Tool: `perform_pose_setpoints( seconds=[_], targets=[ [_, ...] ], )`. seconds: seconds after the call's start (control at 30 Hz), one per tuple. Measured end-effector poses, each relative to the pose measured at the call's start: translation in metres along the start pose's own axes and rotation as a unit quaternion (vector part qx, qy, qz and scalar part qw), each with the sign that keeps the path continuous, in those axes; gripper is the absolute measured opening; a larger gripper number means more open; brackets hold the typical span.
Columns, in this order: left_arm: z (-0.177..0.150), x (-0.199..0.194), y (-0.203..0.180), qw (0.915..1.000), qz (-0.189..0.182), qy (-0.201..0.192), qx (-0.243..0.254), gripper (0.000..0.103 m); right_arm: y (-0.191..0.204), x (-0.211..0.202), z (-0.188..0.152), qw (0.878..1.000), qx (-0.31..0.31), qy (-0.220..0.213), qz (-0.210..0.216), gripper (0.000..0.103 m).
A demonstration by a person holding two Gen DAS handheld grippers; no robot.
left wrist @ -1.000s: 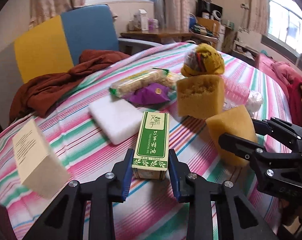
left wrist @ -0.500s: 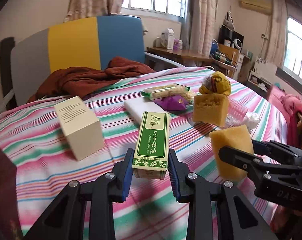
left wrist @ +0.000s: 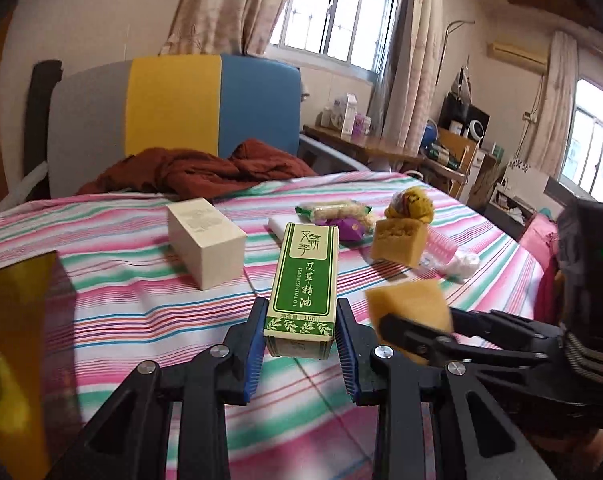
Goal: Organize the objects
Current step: 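Carry both items to the tray and release the sponge from the right tool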
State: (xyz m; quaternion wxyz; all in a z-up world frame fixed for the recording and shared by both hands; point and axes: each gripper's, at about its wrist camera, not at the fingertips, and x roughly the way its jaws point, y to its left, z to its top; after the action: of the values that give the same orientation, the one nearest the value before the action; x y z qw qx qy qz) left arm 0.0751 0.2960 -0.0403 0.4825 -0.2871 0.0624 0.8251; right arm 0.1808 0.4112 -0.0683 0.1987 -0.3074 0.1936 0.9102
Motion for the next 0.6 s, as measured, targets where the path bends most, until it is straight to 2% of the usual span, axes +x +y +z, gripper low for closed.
perform_pose_setpoints(
  seconds=[0.2,0.33,0.6],
  targets=[
    [-0.004,-0.05,0.023,0.999,0.005,-0.027,-0.035,0.033,0.03,-0.008,-0.002,0.999,-0.019,-0.001,0.034,0.053],
    [-0.009,-0.083,0.044,0.9972,0.022,-0.041,-0.059,0.033,0.055,-0.014,-0.001,0.997,-0.04,-0.002,0.059,0.053],
    [-0.024,-0.128,0.089,0.9917,0.078,-0.048,-0.089,0.033,0.114,-0.026,0.003,0.989,-0.097,-0.004,0.115,0.053]
  ],
)
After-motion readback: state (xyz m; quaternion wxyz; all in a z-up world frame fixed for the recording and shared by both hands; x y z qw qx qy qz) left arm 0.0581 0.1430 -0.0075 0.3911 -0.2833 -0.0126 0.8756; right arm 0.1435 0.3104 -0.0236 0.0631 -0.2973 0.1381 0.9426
